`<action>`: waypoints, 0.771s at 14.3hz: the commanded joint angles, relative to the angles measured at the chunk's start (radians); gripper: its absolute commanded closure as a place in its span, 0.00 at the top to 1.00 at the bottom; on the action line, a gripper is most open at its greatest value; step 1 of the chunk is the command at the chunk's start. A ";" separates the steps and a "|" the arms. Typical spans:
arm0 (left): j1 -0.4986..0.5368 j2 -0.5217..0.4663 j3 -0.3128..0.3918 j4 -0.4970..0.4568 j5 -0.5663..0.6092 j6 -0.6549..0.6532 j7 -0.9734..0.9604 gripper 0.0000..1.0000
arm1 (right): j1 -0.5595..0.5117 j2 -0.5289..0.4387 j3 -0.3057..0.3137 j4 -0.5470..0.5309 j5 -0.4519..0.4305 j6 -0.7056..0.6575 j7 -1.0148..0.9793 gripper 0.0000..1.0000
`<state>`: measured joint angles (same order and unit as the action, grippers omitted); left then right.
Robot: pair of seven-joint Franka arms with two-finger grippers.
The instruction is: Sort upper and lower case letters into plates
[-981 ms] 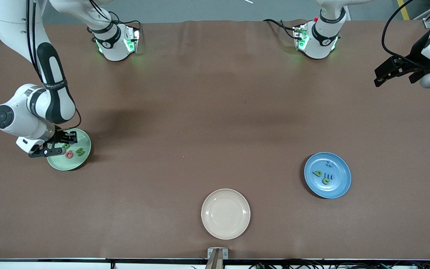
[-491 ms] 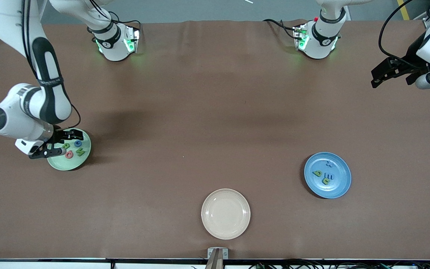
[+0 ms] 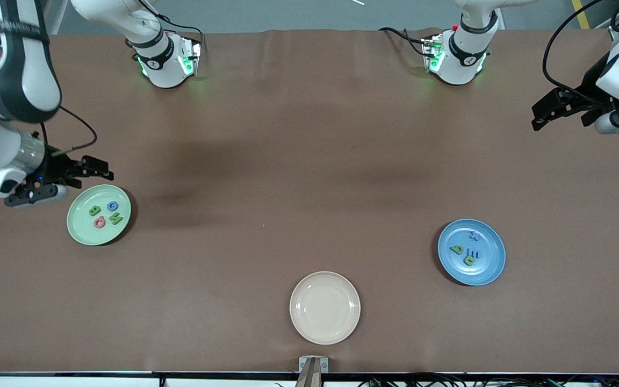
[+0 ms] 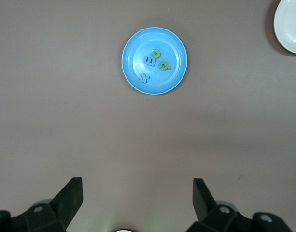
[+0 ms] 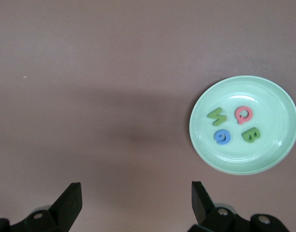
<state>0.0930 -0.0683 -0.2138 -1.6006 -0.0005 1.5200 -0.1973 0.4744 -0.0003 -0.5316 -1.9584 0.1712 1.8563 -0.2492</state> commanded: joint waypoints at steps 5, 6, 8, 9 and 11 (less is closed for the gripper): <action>0.001 0.027 -0.003 0.010 -0.001 0.009 0.012 1.00 | 0.064 -0.038 0.042 0.269 -0.116 -0.238 0.185 1.00; 0.002 0.025 -0.003 0.010 -0.003 0.009 0.012 1.00 | 0.025 -0.035 0.095 0.283 -0.128 -0.235 0.185 1.00; 0.002 0.025 -0.003 0.016 -0.001 0.009 0.012 1.00 | -0.182 -0.030 0.300 0.294 -0.133 -0.221 0.185 1.00; 0.002 0.025 -0.003 0.016 0.001 0.009 0.012 1.00 | -0.304 -0.027 0.415 0.303 -0.136 -0.214 0.185 1.00; 0.002 0.025 -0.001 0.019 0.002 0.011 0.012 1.00 | -0.439 -0.003 0.546 0.334 -0.169 -0.212 0.185 1.00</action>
<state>0.0945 -0.0432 -0.2142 -1.5967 -0.0005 1.5296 -0.1956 0.1740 -0.0361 -0.1116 -1.6719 0.0404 1.6486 -0.0728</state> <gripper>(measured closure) 0.000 0.000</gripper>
